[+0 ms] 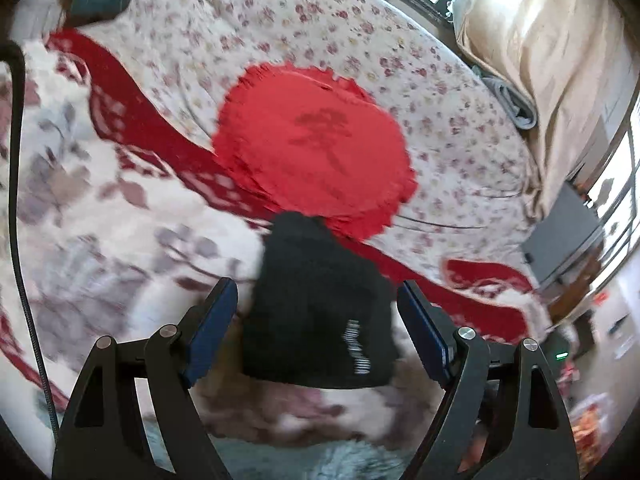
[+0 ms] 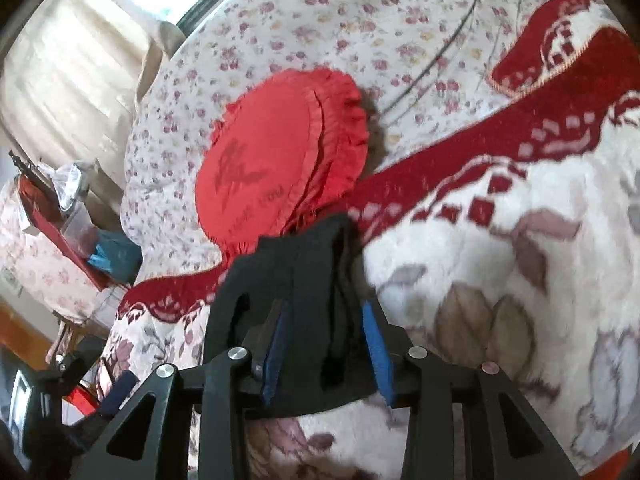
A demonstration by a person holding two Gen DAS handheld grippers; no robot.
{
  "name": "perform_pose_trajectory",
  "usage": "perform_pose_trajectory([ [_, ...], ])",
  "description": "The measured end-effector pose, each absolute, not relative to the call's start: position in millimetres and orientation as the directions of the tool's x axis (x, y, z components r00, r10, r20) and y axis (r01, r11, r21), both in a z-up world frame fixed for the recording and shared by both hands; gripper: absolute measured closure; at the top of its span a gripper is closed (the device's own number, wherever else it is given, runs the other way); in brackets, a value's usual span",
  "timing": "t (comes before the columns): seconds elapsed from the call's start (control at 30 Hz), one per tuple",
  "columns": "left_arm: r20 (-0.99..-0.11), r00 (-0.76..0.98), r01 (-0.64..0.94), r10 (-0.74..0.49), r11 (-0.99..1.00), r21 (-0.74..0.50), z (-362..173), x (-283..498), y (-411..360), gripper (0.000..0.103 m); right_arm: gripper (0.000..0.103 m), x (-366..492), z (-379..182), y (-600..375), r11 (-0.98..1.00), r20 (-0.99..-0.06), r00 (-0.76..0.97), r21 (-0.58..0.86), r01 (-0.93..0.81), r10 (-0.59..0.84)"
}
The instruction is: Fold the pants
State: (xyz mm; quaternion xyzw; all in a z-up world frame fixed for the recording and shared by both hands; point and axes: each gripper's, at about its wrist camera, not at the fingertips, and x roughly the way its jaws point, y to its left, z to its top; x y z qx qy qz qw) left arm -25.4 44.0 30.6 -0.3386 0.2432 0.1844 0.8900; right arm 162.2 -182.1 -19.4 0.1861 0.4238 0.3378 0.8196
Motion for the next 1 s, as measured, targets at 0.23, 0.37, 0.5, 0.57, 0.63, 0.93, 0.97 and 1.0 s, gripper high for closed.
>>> perform_pose_trajectory([
  [0.23,-0.651,0.734,-0.555,0.191,0.722,-0.413,-1,-9,64,0.021,0.066,171,-26,-203,0.651,-0.507,0.425,0.679,-0.339,0.75],
  [0.37,-0.675,0.722,-0.563,0.148,0.692,-0.451,-28,0,61,0.021,0.066,169,-24,-205,0.662,-0.514,0.428,0.66,-0.356,0.743],
  [0.5,-0.715,0.662,-0.6,0.224,0.731,-0.326,-35,8,40,0.021,0.066,162,-18,-189,0.729,-0.59,0.428,0.55,-0.407,0.684],
  [0.57,-0.722,0.63,-0.622,0.287,0.743,-0.248,-32,10,32,0.021,0.066,154,-11,-175,0.766,-0.64,0.432,0.449,-0.461,0.635],
  [0.63,-0.736,0.603,-0.628,0.308,0.752,-0.201,-35,13,28,0.021,0.066,145,-6,-162,0.782,-0.688,0.43,0.336,-0.525,0.585],
  [0.93,-0.761,0.57,-0.62,0.31,0.77,-0.151,-42,18,23,0.021,0.066,105,-6,-154,0.776,-0.733,0.523,0.011,-0.63,0.435],
  [0.97,-0.761,0.572,-0.617,0.306,0.772,-0.154,-42,18,23,0.021,0.066,103,-5,-154,0.775,-0.729,0.531,-0.001,-0.632,0.433],
  [1.0,-0.761,0.573,-0.616,0.303,0.772,-0.156,-42,18,24,0.021,0.066,101,-4,-152,0.771,-0.725,0.536,-0.011,-0.637,0.432],
])
